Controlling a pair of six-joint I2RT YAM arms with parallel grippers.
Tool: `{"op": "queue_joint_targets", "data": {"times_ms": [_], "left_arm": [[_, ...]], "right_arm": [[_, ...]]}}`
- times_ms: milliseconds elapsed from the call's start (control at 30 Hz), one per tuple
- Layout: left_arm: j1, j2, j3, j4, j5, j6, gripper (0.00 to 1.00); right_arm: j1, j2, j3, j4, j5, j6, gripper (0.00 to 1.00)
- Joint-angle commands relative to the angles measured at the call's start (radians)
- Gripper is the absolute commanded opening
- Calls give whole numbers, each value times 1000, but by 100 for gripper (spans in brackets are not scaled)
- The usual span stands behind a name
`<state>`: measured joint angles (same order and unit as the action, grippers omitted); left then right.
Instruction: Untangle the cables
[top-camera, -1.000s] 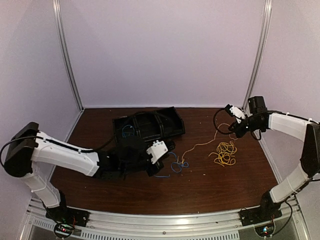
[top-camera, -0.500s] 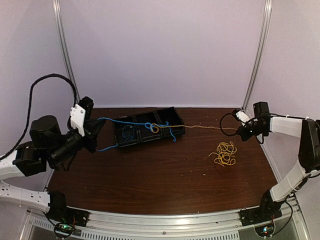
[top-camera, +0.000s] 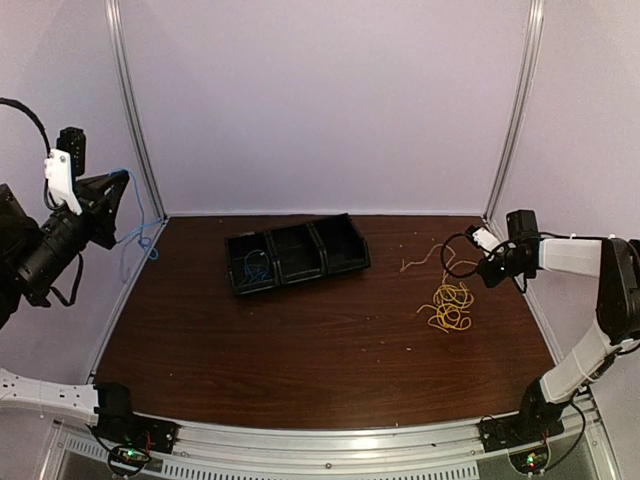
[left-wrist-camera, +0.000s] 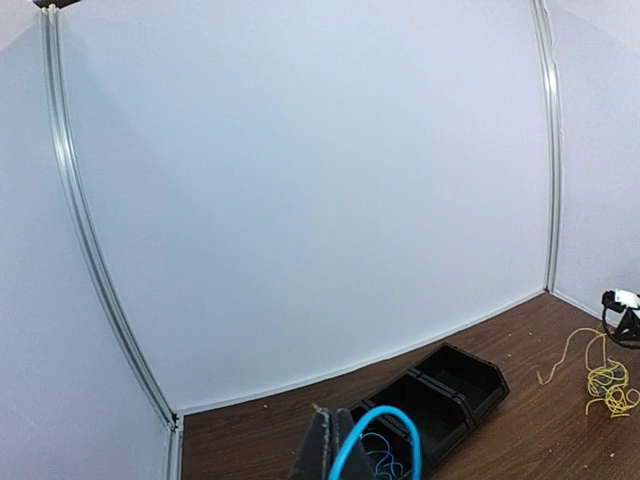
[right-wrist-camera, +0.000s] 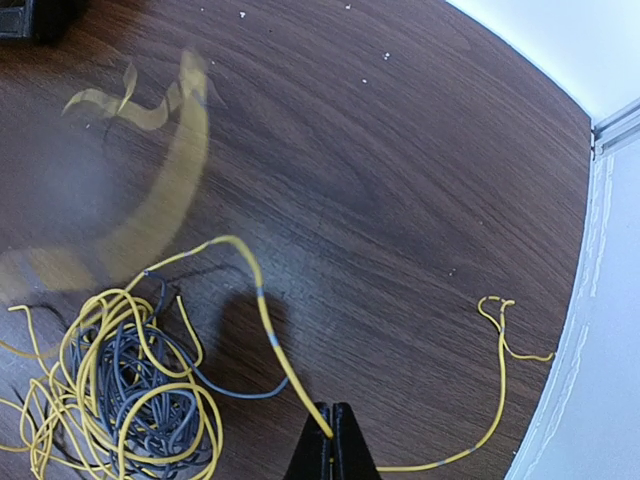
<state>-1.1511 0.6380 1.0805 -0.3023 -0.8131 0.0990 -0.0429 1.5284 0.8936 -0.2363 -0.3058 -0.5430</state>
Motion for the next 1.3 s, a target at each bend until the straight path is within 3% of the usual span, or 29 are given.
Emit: {"op": "queue_joint_targets", "data": {"times_ms": [0,167,500,633,833,933,1067,1267], "left_arm": [[4,0,72,13,-48,80,0],[4,40,76,-2,19,69,0],[4,189,-8,66,244,-54,0],[4,274,-87,175,346,-129,0],[4,440,-240,454,502,-252,0],[4,540,-272,572,565,-316,0],[4,625,-319,702,552,-398,0],[7,690,-431,748,458,-600,0]], "right_arm": [[-11,10,-11,22,24,-10,0],[-5,-51,-10,-36,-71,-41,1],[145,-352,41,-299,-175,-137,51],[230,-417,101,-374,-200,-131,60],[369,-401,103,-415,-304,-116,62],[447,-373,74,-392,-322,-120,58],[559,-331,51,-372,-353,-139,49],[719,-220,8,-292,-305,-149,42]]}}
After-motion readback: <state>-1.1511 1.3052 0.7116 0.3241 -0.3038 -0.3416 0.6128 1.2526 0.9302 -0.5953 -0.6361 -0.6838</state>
